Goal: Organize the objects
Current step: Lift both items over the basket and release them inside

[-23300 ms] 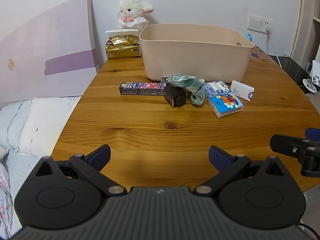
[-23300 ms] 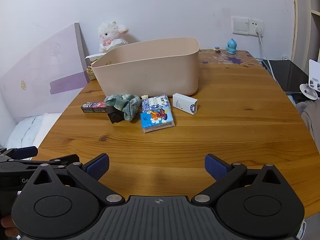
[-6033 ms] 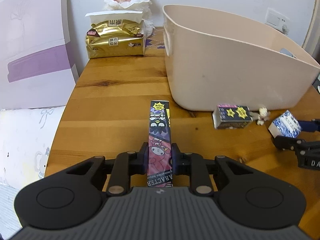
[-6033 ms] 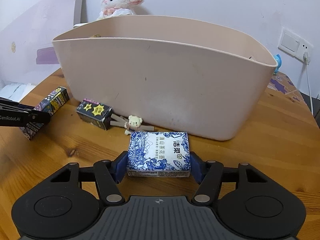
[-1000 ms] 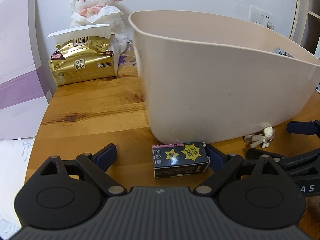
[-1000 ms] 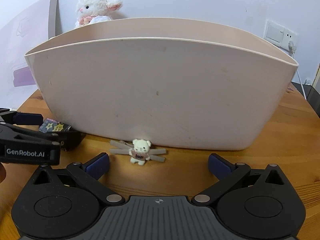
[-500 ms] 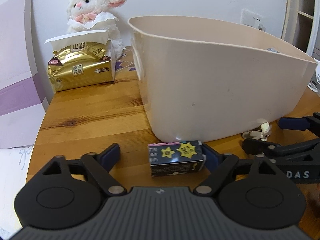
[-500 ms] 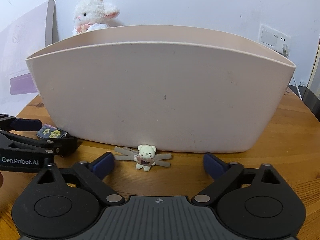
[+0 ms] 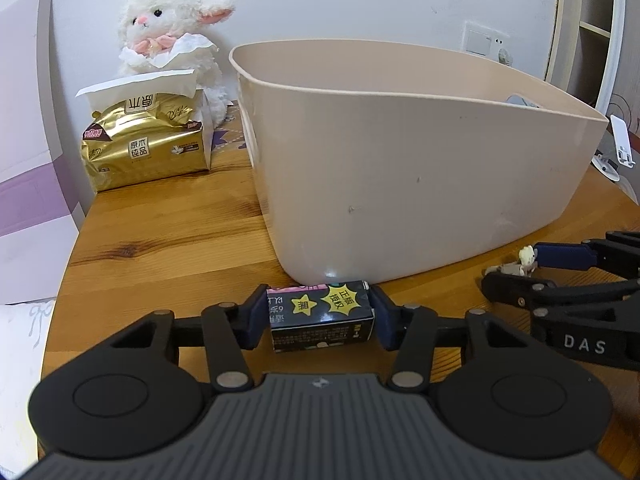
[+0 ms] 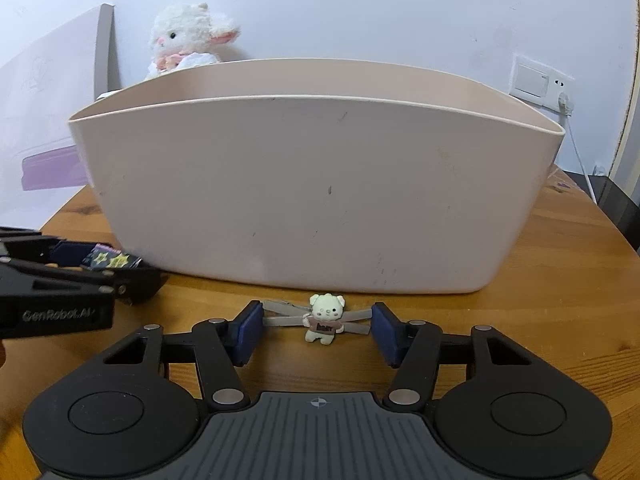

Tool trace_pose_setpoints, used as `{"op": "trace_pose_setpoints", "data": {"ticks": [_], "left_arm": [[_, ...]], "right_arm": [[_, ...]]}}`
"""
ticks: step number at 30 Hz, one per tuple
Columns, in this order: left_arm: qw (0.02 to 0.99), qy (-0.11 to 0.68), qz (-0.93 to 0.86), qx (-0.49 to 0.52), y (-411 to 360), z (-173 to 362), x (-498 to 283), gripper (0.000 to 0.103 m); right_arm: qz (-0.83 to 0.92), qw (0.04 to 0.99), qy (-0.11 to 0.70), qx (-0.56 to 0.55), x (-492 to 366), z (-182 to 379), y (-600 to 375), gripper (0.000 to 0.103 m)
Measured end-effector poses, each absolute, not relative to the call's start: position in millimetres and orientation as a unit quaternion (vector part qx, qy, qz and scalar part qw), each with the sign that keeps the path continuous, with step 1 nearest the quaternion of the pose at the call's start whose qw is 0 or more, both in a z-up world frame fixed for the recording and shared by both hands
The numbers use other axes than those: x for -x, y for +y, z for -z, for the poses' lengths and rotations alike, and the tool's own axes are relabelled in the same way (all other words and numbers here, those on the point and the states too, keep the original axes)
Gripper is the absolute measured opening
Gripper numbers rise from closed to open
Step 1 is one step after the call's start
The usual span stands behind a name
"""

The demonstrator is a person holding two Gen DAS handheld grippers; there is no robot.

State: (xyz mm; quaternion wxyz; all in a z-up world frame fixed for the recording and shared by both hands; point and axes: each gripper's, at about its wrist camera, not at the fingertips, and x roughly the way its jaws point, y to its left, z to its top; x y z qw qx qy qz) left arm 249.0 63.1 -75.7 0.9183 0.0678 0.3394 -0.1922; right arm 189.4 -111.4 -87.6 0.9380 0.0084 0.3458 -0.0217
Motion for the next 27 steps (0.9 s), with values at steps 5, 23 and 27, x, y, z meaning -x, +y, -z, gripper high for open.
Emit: {"op": "trace_pose_setpoints", "data": {"ticks": [5,23,27], "left_arm": [[0.916,0.343,0.195,-0.072,60,75,-243,0.054],[0.928,0.297,0.202,-0.098,40,20,-187,0.054],[0.933,0.276,0.206,-0.105,31,-2,-177,0.054]], "right_arm": [[0.01,0.936,0.353,-0.01,-185,84,-114,0.056],[-0.035,0.955,0.294,0.019,-137,19,-140,0.056],[-0.037,0.963,0.268,0.017,-124,0,-151,0.056]]}}
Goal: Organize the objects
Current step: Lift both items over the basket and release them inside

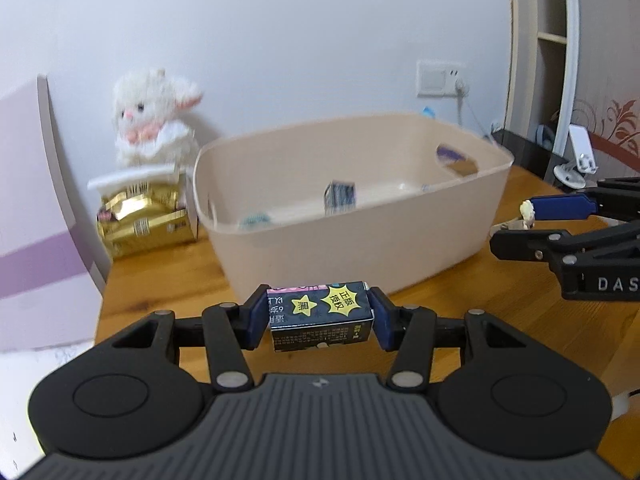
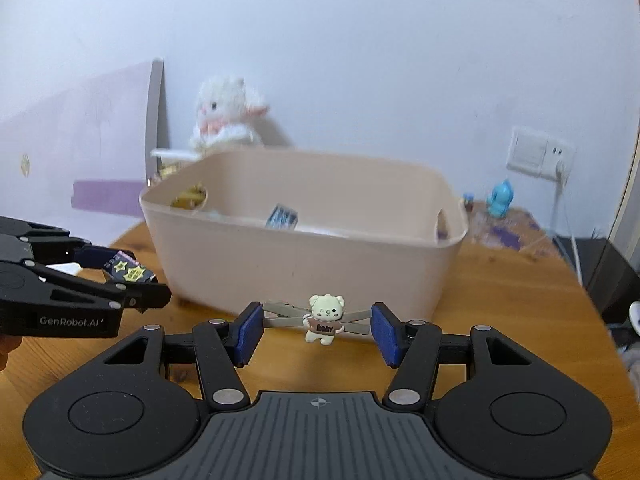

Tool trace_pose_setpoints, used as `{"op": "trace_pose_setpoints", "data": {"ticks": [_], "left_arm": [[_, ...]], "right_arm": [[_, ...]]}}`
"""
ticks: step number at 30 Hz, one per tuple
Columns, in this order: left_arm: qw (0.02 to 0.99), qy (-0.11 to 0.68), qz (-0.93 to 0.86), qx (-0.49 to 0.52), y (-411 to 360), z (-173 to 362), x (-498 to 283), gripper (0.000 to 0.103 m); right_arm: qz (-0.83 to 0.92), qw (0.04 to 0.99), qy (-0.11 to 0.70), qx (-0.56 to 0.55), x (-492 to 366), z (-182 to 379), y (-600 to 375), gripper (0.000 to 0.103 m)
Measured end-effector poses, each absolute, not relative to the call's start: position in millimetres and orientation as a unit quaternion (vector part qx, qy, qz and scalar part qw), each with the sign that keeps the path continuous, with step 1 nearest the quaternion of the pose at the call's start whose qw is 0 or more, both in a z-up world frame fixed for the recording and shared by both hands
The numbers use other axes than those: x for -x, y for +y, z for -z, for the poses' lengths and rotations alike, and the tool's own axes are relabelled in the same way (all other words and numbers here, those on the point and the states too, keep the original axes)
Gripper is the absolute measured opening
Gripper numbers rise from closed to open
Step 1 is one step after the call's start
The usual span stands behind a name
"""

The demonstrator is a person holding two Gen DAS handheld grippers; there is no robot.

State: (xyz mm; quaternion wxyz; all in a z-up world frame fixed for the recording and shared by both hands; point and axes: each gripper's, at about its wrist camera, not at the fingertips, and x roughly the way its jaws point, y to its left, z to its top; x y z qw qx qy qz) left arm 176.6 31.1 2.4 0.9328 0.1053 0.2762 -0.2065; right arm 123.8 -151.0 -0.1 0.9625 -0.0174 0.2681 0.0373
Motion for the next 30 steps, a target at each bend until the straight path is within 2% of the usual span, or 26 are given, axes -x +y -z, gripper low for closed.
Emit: {"op": "trace_pose_setpoints", "data": {"ticks": [6,14,22,30], "left_arm": [[0.94,0.24,0.209,-0.119,15,-36,-171,0.054],[0.947,0.227,0.189,-0.124,-11,-65,-205,0.054],[0.94,0.283,0.142,-0.124,-32,-53,-264,0.054],[0.915,0.372,0.082,-0.13,-45,-20,-303,0.054]], "right_arm": [[-0.042,0.97,0.24,-0.001,-125,-30,-169,0.056],[-0.033,0.975,0.219,-0.001,-155,-57,-191,0.056],[-0.02,0.97,0.24,0.008,-205,-57,-193,0.056],[-0.018,0.953,0.302,0.023,-248,-37,-190,0.056]]}}
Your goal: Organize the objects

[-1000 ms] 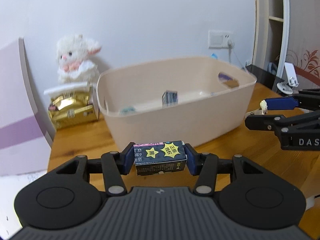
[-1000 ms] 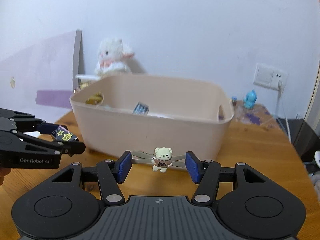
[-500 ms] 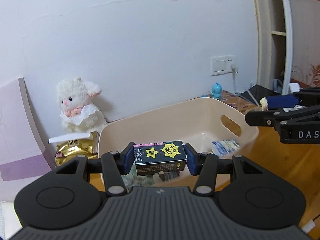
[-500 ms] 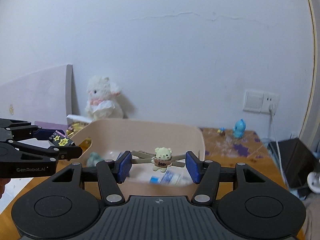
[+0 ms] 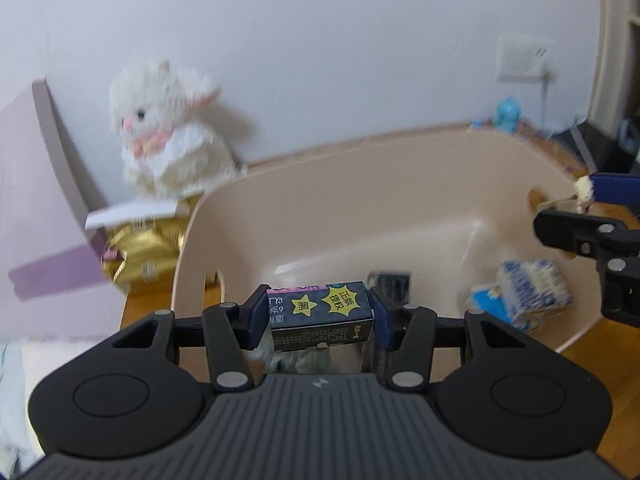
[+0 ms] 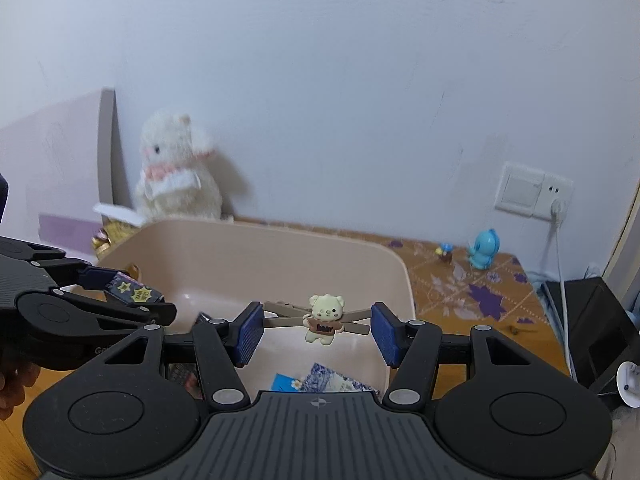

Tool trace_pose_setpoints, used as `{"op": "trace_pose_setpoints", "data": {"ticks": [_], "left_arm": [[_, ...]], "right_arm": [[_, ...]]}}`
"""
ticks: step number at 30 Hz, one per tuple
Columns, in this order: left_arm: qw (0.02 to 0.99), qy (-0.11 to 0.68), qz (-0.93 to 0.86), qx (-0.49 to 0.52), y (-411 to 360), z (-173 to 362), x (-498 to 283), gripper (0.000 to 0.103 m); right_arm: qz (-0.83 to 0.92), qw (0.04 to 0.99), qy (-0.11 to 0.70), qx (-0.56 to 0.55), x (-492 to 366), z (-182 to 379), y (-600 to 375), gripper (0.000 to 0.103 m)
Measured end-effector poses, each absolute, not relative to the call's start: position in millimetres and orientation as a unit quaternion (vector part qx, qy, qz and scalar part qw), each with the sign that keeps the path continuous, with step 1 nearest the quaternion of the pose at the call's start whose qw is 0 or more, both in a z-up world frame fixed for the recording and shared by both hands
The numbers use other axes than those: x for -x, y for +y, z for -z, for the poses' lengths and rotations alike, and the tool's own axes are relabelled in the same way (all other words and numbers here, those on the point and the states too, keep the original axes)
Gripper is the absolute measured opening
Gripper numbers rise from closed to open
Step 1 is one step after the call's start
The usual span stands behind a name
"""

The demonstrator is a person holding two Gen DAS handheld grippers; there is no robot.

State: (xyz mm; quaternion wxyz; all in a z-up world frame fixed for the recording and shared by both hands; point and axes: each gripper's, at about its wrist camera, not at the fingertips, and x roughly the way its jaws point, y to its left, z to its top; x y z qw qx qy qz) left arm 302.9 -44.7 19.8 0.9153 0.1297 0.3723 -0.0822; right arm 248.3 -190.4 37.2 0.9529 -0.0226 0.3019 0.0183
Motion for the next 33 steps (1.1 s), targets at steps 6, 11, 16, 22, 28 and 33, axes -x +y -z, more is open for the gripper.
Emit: {"op": "trace_pose_setpoints", "data": {"ticks": [6,11,16,22,28,33], "left_arm": [[0.899,0.411,0.063,-0.136,-45,-6,-315,0.055],[0.893,0.428,0.059,-0.127,-44,-5,-317,0.07],[0.9,0.415,0.057,-0.125,-43,-14,-307,0.087],[0.912,0.39,0.054,-0.117,-41,-30,-288,0.093],[0.927,0.359,0.038,-0.101,-36,-44,-262,0.093],[0.937,0.334,0.032,-0.101,-33,-51,-235,0.093]], "right_arm": [[-0.024,0.938,0.344,0.014,-267,-17,-195,0.056],[-0.032,0.93,0.366,0.02,-273,-12,-194,0.063],[-0.036,0.934,0.353,0.029,-264,-18,-195,0.078],[-0.044,0.939,0.341,0.018,-247,-34,-201,0.093],[-0.046,0.942,0.332,0.011,-220,-47,-204,0.093],[-0.041,0.95,0.31,0.018,-191,-56,-204,0.093]]}}
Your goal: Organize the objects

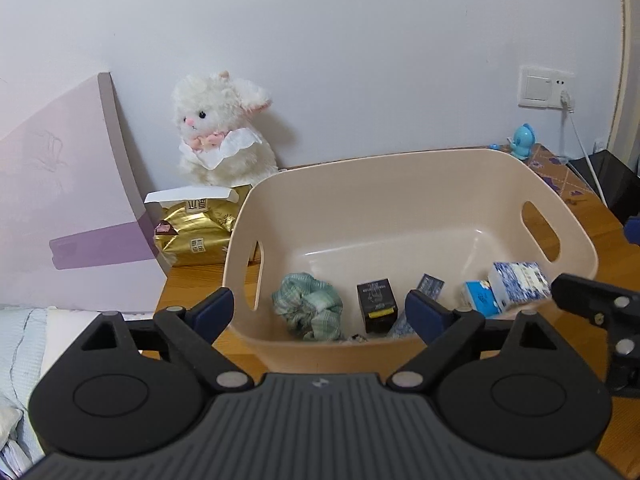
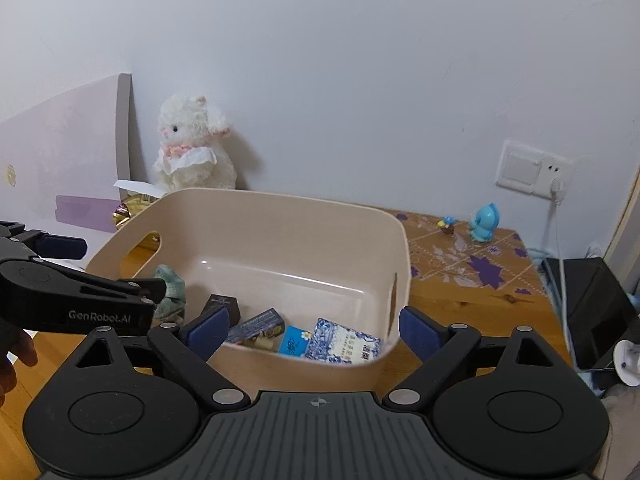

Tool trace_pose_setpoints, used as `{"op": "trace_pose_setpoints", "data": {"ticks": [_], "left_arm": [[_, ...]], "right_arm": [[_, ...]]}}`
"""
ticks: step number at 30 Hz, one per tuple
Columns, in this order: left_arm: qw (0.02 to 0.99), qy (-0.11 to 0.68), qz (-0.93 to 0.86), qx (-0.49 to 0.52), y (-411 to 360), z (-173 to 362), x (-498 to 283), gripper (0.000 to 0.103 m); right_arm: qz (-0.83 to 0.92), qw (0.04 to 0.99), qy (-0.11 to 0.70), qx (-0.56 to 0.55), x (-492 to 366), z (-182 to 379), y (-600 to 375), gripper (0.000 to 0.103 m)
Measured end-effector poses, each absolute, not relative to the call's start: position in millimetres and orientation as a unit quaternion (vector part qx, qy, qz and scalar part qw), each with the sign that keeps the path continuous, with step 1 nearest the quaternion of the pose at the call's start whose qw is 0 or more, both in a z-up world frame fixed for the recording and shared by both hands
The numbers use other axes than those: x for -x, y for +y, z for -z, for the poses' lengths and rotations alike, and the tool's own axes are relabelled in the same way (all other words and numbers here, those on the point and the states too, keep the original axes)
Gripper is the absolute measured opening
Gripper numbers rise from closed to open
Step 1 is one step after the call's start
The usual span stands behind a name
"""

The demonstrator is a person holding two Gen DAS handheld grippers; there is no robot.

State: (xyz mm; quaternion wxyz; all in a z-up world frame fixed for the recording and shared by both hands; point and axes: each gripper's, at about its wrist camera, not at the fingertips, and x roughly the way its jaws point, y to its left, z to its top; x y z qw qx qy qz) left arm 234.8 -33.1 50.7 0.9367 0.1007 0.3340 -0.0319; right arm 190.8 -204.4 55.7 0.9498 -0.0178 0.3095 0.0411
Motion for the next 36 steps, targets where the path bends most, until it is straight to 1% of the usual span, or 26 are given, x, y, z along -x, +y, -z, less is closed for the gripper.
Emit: {"op": "trace_pose_setpoints", "data": {"ticks": [7,17,25,31,36], "left_arm": [[0.949,0.304,0.024,-0.083,-24,-58,-190,0.093],[0.958,0.276,0.03,-0.076,-20,-44,-126,0.094],[0.959,0.276,0.035,-0.05,-10,-31,-85,0.094],[0.963,0.267,0.025,-0.041,-5,-27,-53,0.094],[0.961,0.276,0.024,-0.028,-1,-24,-29,0.094]], "right_arm": [[-0.045,0.958,0.283,0.022,-149,-64,-203,0.095],[-0.051,0.966,0.253,0.028,-90,-61,-196,0.095],[-0.063,0.969,0.238,0.027,-44,-55,-193,0.096],[-0.073,0.968,0.24,0.012,-18,-52,-192,0.097],[-0.07,0.968,0.242,0.001,2,-48,-193,0.097]]}}
